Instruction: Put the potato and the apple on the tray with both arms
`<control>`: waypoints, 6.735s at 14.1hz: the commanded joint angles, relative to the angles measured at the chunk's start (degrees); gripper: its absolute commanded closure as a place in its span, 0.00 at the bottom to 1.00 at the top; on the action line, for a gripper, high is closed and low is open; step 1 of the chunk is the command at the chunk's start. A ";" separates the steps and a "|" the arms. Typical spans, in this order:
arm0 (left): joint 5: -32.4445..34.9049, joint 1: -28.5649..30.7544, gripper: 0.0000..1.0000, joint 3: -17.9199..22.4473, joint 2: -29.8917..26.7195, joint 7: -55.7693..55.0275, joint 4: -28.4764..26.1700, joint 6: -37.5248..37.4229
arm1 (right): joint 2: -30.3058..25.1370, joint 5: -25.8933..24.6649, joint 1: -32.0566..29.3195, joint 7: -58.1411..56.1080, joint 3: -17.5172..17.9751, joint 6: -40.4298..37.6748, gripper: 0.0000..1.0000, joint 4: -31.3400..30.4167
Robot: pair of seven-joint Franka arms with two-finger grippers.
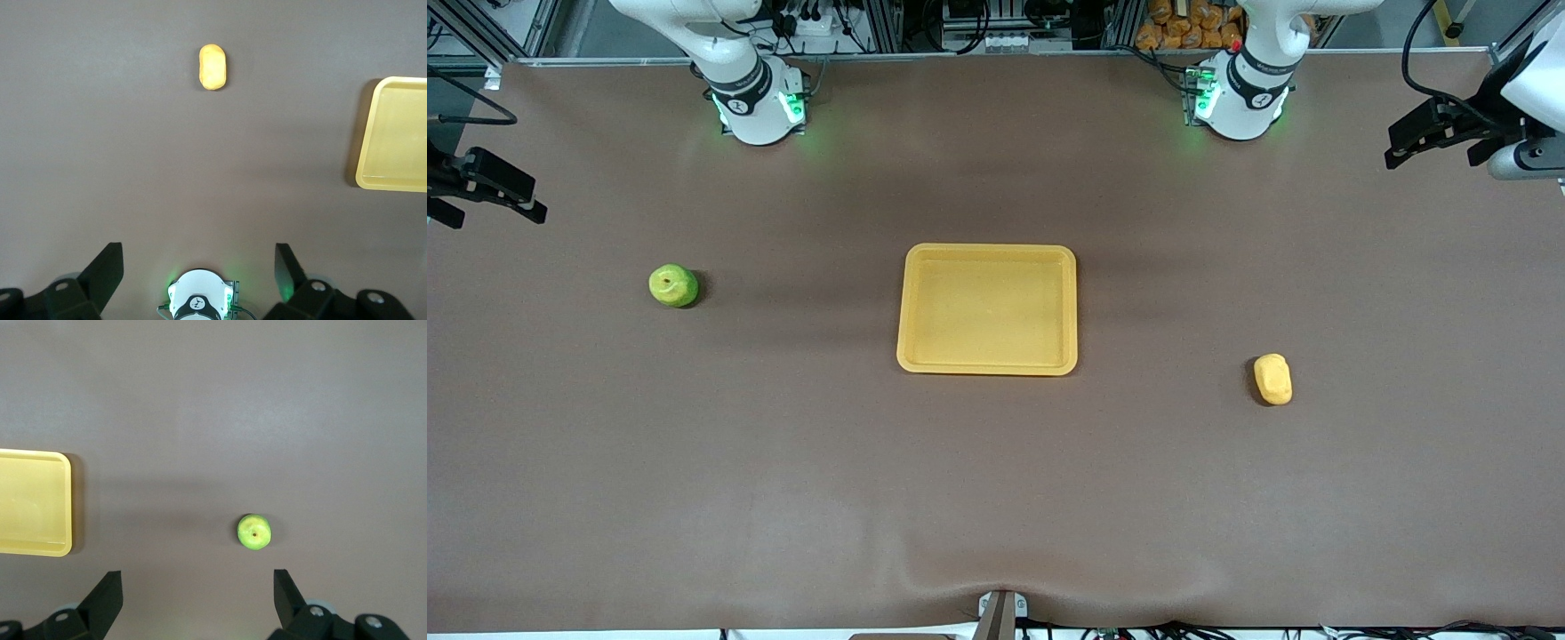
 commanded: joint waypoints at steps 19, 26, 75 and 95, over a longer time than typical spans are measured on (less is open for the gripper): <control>-0.13 -0.06 0.00 0.14 1.22 -0.39 2.26 -1.15 | 2.74 -0.04 -0.67 -0.56 -0.18 -1.44 0.00 1.27; 0.83 0.73 0.00 0.23 2.27 -0.48 -2.39 3.58 | 6.24 -0.04 -1.72 -0.83 -0.27 -1.87 0.00 1.09; 1.89 2.40 0.00 -0.12 38.04 -6.98 -16.90 59.40 | 8.28 -1.62 -9.55 -4.52 -0.27 36.97 0.00 -41.18; 1.98 1.79 0.73 -0.30 38.05 -6.89 -16.73 61.52 | 11.70 -4.79 -10.07 -3.81 -0.53 47.43 0.00 -48.39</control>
